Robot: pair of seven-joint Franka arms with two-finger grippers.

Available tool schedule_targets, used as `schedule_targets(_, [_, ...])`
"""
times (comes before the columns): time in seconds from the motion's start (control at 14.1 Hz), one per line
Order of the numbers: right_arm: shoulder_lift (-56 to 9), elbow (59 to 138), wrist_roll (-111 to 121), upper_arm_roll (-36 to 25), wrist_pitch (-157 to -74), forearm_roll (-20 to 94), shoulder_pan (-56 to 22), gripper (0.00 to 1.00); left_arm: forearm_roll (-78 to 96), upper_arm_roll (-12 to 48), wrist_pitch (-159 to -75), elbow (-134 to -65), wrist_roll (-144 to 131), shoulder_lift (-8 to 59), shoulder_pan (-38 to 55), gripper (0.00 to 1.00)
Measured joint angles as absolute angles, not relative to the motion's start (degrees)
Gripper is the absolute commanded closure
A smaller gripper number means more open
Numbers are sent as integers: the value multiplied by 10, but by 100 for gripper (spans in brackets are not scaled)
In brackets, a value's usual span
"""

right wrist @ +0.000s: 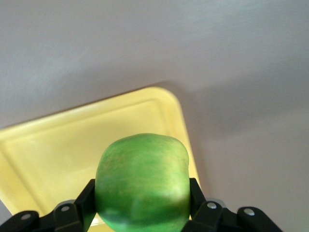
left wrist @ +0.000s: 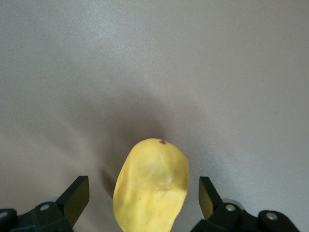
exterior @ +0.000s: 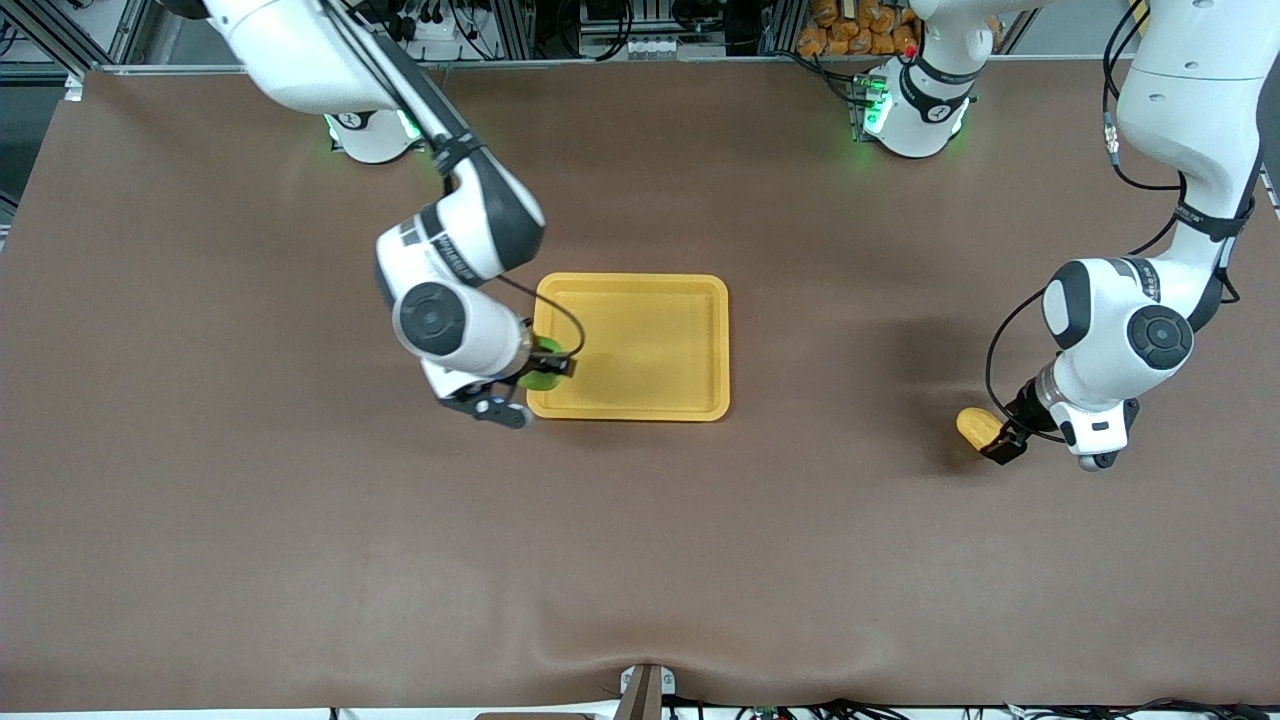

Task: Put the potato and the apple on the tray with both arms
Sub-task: 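Lower the apple onto the tray and open the right gripper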

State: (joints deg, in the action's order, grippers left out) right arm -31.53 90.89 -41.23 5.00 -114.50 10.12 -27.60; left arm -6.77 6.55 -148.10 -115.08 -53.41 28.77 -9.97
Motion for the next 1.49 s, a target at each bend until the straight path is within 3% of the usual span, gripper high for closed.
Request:
schedule_targets(0.21, [-330, 936, -343, 50, -1189, 100, -295, 46, -68, 66, -1489, -1151, -534, 294, -100, 2])
schedule_targets(0.64, [-337, 980, -334, 50, -1225, 100, -330, 46, -68, 66, -1500, -1151, -534, 304, -99, 25])
schedule_targets(1.06, [-339, 999, -334, 46, -1232, 100, -330, 42, -69, 67, -1502, -1150, -533, 304, -98, 61])
schedule_targets(1.2, [-344, 1000, -334, 46, -1234, 100, -331, 33, -69, 71, -1503, -1150, -533, 304, -97, 73])
schedule_targets(1.28, [-346, 1000, -334, 47, -1235, 100, -331, 24, -69, 74, -1502, -1150, -533, 304, -96, 73])
schedule_targets(1.35, [-348, 1000, -334, 47, -1236, 100, -331, 8, -69, 79, -1502, -1150, -533, 304, -93, 73])
schedule_targets(1.42, [-348, 1000, -334, 47, -1236, 100, -331, 0, -69, 83, -1503, -1150, -533, 304, -90, 74])
schedule_targets(1.49, [-348, 1000, -335, 47, -1237, 100, -331, 0, -69, 88, -1503, -1148, -533, 304, -88, 75])
